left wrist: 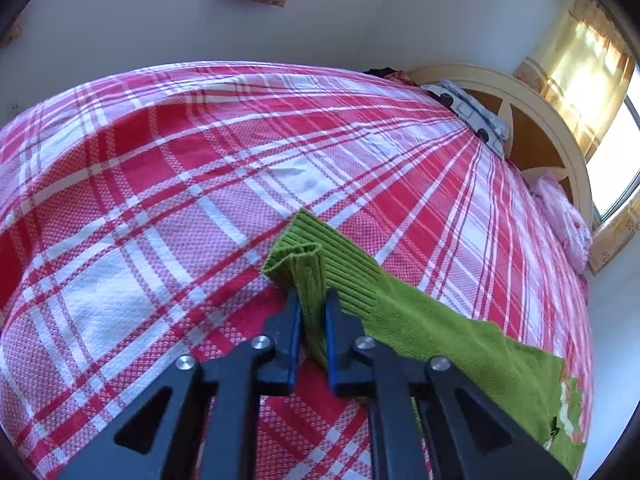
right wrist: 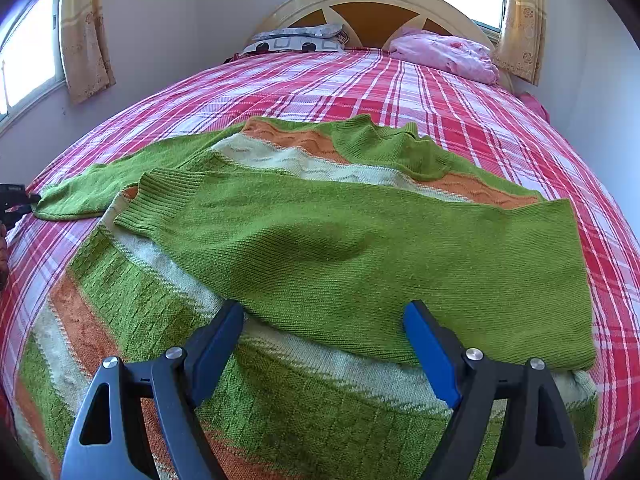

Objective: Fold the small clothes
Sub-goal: 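Lift the held sleeve and fold it across the sweater body with the left gripper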

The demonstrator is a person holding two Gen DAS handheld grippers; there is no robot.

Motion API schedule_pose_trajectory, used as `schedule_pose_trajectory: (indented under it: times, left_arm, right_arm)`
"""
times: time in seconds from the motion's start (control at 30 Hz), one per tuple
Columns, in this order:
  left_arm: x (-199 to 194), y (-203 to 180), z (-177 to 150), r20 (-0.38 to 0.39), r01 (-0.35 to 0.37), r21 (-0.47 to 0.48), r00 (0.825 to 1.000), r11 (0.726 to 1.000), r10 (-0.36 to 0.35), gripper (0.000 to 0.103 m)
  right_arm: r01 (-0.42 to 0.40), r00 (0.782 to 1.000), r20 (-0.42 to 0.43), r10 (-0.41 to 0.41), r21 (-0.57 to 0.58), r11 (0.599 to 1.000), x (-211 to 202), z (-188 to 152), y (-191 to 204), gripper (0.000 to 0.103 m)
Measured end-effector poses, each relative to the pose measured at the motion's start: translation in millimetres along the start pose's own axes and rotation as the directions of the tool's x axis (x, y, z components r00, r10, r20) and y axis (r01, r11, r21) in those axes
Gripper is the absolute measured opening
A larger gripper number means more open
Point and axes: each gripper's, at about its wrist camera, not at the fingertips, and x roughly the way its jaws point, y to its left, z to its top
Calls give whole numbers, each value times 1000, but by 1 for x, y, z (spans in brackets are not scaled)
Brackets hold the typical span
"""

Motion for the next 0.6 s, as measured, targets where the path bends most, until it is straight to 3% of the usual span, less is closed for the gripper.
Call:
schedule_pose_trajectory:
  times: [0.27, 0.6]
  left_arm:
    - [-22, -17, 9, 74, 59, 55, 995, 997, -63, 6]
    - [-66, -88, 12, 113, 182, 191, 972, 964, -206, 6]
  right_arm:
    - [2, 1000, 0, -2, 2, 1000, 0, 0, 0, 83]
    - [9, 1000, -2, -9, 4, 1000, -1, 1, 1, 83]
